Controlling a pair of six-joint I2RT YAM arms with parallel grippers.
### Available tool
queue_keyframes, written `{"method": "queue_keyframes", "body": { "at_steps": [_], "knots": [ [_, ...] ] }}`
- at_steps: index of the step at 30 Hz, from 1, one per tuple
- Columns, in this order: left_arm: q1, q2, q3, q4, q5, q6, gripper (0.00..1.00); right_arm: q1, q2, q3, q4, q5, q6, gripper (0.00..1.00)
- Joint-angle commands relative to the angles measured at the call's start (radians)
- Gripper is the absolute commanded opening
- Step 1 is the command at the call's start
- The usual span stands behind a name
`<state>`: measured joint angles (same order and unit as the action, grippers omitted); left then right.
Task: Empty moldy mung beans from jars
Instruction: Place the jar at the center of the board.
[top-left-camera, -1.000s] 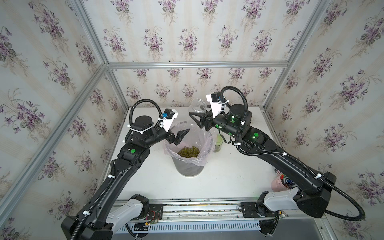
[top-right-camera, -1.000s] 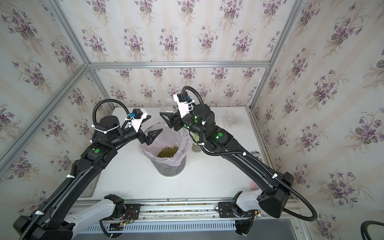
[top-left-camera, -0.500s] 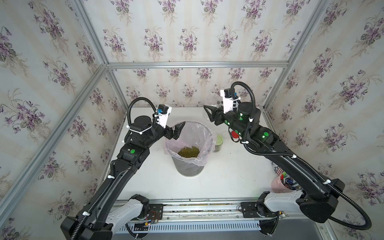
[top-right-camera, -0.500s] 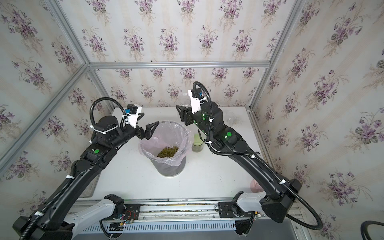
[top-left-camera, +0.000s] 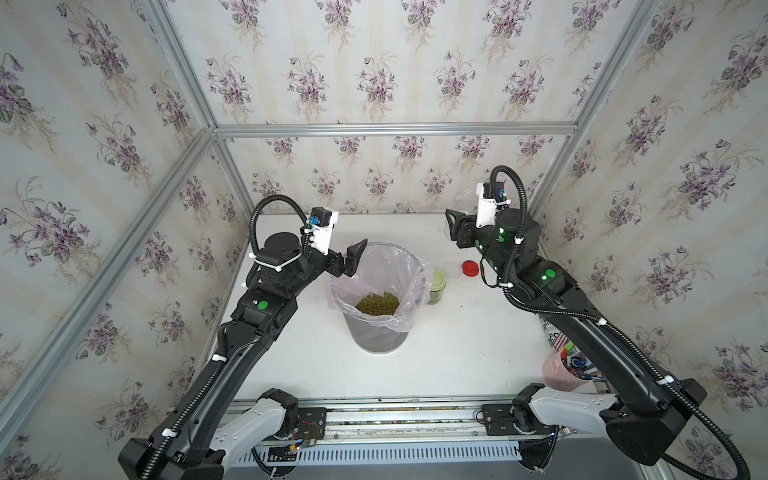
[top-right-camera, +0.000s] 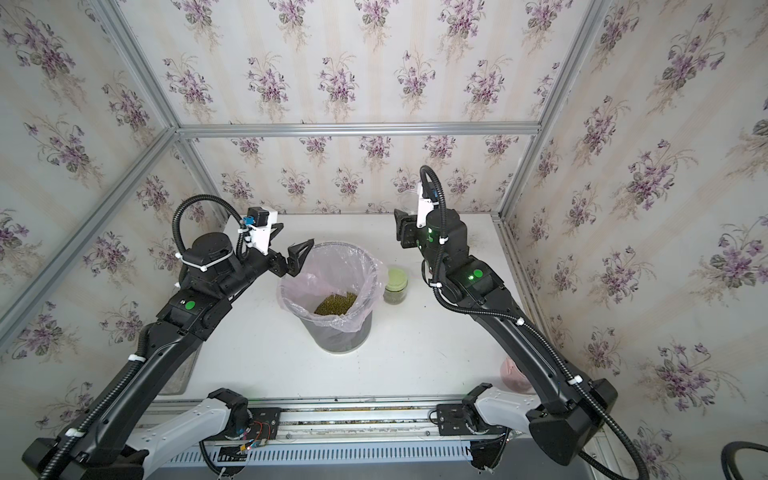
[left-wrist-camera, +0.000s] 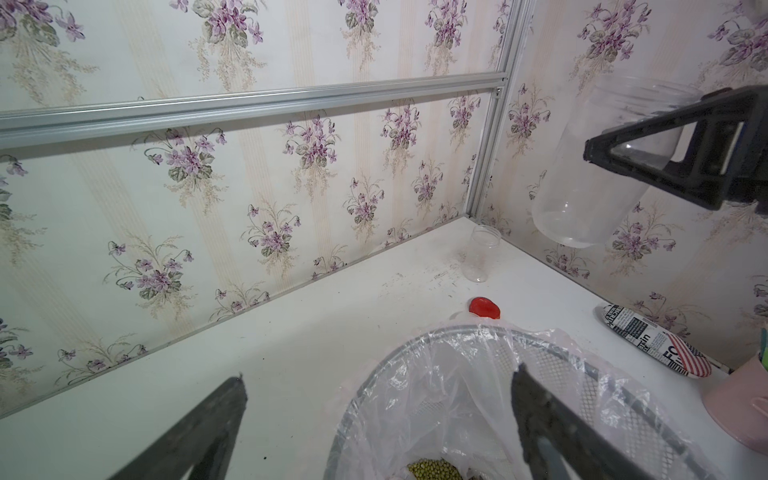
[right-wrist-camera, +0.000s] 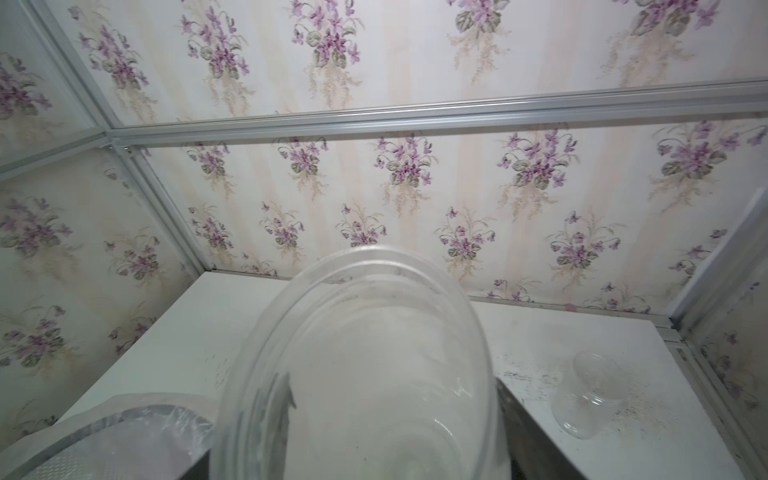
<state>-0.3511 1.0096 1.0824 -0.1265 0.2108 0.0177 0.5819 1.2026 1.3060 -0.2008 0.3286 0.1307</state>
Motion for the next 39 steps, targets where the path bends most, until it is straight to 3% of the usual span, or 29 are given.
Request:
{"method": "queue_keyframes", "body": {
  "at_steps": [1,6,23,39],
  "knots": [
    [0.001,-0.006,0.002,0.027,-0.024,-0.013,1.00,-0.030,-0.025,-0.038,0.053,0.072,0.031,0.58],
    [0.001,-0.012,-0.001,0.027,-0.061,-0.013,1.00,-0.097,-0.041,-0.117,0.119,0.105,0.056,0.58],
    [0.002,-0.006,-0.003,0.021,-0.068,-0.017,1.00,-0.177,-0.088,-0.394,0.349,0.198,0.104,0.58],
    [0.002,-0.010,-0.001,0.017,-0.060,-0.021,0.99,-0.259,-0.085,-0.445,0.366,0.157,0.169,0.58]
  ]
}}
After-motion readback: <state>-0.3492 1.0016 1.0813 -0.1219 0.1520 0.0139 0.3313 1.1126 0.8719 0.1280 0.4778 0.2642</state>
